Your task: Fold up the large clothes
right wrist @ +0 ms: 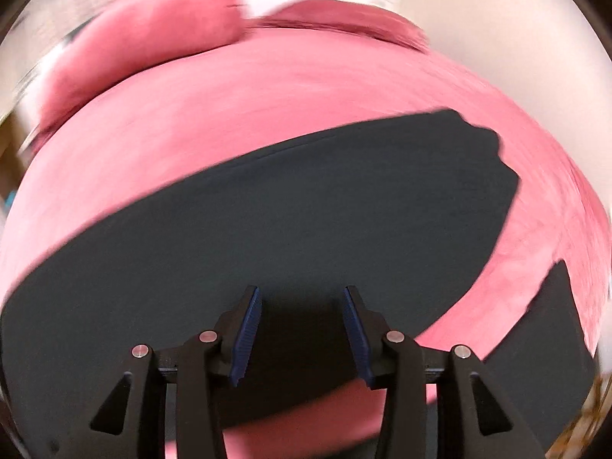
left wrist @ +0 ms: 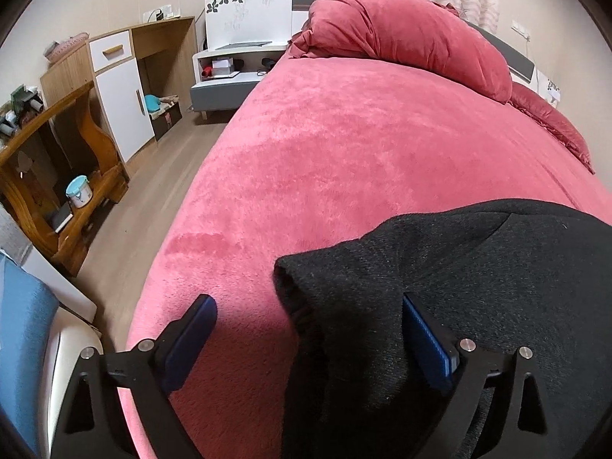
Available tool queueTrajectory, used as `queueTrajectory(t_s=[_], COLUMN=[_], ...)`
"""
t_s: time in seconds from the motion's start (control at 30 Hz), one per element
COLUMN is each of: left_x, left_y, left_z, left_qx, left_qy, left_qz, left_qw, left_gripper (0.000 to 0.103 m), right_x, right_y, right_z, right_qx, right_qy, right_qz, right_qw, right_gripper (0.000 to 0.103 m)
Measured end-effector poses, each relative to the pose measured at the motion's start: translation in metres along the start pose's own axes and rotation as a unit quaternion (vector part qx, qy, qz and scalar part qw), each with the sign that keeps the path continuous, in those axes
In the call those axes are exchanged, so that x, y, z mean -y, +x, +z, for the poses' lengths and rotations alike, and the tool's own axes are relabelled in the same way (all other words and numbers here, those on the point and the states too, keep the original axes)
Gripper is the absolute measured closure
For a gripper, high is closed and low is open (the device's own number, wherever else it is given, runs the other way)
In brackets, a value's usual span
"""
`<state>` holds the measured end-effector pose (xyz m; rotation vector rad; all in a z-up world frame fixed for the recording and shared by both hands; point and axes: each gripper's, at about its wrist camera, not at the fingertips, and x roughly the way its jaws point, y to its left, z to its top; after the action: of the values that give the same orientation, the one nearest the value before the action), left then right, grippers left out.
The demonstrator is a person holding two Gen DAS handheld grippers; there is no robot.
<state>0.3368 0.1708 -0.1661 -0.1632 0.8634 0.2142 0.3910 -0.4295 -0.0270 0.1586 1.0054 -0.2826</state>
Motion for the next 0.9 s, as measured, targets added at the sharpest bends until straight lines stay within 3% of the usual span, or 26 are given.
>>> queueTrajectory(t_s=[0.13,0.23,0.4,0.47,0.63,0.73,0.8,0.87,0.9], left_x=[-0.001,-0.001,-0.002,-0.002,-0.002,-0.002,-0.002,-0.003,-0.004], left_y=[0.003,0.005,0.006,0.006,0.006,0.006,0.007,0.007,0.007], left_z=[0.000,0.000,-0.001,-0.001,-0.001,-0.002,-0.001,0.001,0.003], left_qx=[-0.002,-0.003,-0.003,-0.003,-0.003,-0.004,-0.007,-0.012,-0.016], left_qy=[-0.004,-0.003,-0.005,-0.006,-0.006,-0.007,-0.008,-0.010,-0.011], left_qz=[-0.004,-0.003,-0.006,-0.005,-0.006,-0.006,-0.008,-0.012,-0.017], left_qw=[1.0000,1.0000,1.0000,1.0000,1.0000,0.9999,0.9999,0.9998,0.9997], left_gripper=[0.003,0.003,0.002,0.002,0.002,0.002,0.001,0.001,0.000], right_x=[0.041,0.048,0.033,0.026,0.024,0.018,0.015,0.012,0.016], right_y=[0.026,0.043,0.078,0.094,0.125,0.132,0.133,0.128,0.123], right_z=[0.063,0.094,0.128,0.137,0.138,0.138,0.137,0.135,0.134], right_qx=[0.011,0.020,0.010,0.005,-0.017,-0.013,-0.014,-0.016,-0.019], right_qy=[0.113,0.154,0.157,0.156,0.163,0.136,0.118,0.104,0.109], right_qz=[0.011,0.016,0.000,-0.025,-0.074,-0.100,-0.107,-0.105,-0.099], right_qw=[0.993,0.988,0.988,0.987,0.984,0.986,0.987,0.989,0.989], right_gripper=[0.057,0.045,0.043,0.043,0.043,0.043,0.048,0.080,0.085])
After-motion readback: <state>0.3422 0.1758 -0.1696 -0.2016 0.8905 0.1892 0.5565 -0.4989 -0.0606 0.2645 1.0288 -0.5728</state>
